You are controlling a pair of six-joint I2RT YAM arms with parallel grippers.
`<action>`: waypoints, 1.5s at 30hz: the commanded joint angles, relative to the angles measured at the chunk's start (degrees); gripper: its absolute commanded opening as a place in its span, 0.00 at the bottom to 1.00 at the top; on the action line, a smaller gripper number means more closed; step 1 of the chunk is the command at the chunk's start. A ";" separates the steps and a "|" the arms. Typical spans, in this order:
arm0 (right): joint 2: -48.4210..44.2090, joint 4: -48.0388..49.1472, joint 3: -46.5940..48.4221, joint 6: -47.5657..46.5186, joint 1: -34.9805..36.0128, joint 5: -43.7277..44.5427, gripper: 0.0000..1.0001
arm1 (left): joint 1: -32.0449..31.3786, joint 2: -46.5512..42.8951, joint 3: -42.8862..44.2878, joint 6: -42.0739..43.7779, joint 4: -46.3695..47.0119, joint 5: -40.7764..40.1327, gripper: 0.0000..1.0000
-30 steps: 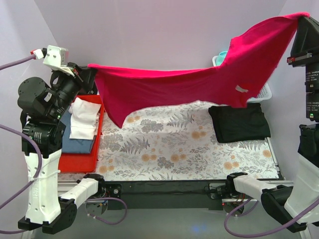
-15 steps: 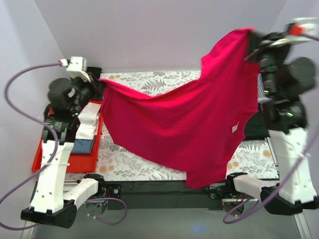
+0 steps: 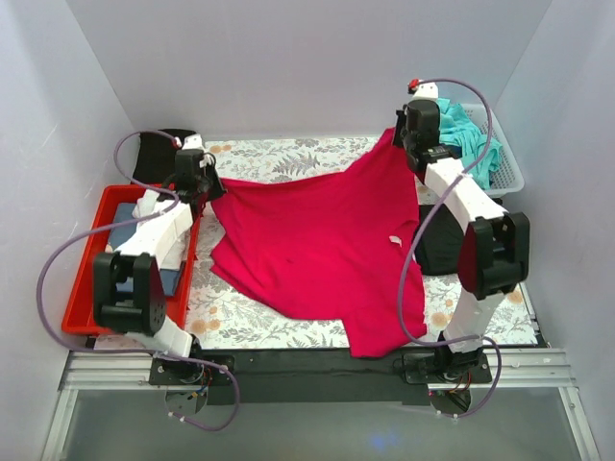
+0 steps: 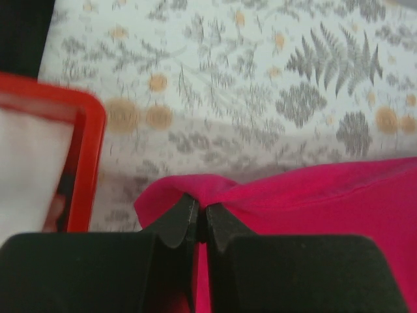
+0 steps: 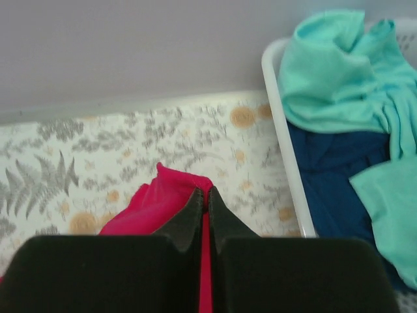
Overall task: Fold and stack the t-shirts
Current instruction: Flatten out the tshirt
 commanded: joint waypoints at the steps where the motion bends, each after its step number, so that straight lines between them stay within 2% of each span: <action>1: 5.15 8.29 12.23 -0.05 -1.84 1.34 0.01 | 1.67 5.92 9.00 -1.23 10.60 0.14 0.00; 6: 13.94 4.78 26.63 -0.84 -3.86 1.07 0.01 | 2.72 19.00 19.98 -3.16 11.84 3.04 0.00; 9: 18.86 4.07 31.39 -0.06 -5.09 0.02 0.01 | 2.90 25.33 26.93 -4.13 11.22 3.39 0.00; 20: 23.36 3.89 34.66 3.90 -7.47 -3.93 0.01 | 4.57 38.19 44.61 -3.69 5.78 3.75 0.00; 28: 18.62 3.19 28.70 5.39 -7.56 -5.96 0.01 | 5.54 38.73 45.76 0.78 0.17 9.63 0.00; 32: 14.76 3.10 22.72 6.45 -7.47 -6.49 0.01 | 5.54 38.11 42.69 3.86 -3.71 12.36 0.00; 37: 9.39 2.75 14.19 7.42 -7.47 -6.66 0.01 | 5.98 37.32 38.12 3.26 -7.22 17.80 0.00; 41: 8.60 1.26 13.30 7.24 -7.47 -6.57 0.01 | 5.98 37.75 38.19 -0.25 -7.32 16.85 0.06; 43: 8.68 -0.41 13.74 7.07 -7.47 -6.84 0.01 | 5.98 38.63 40.21 -1.14 -8.71 14.05 0.00; 45: 8.95 -0.94 14.62 7.24 -7.47 -7.28 0.01 | 5.98 39.16 42.41 -3.06 -8.64 13.16 0.00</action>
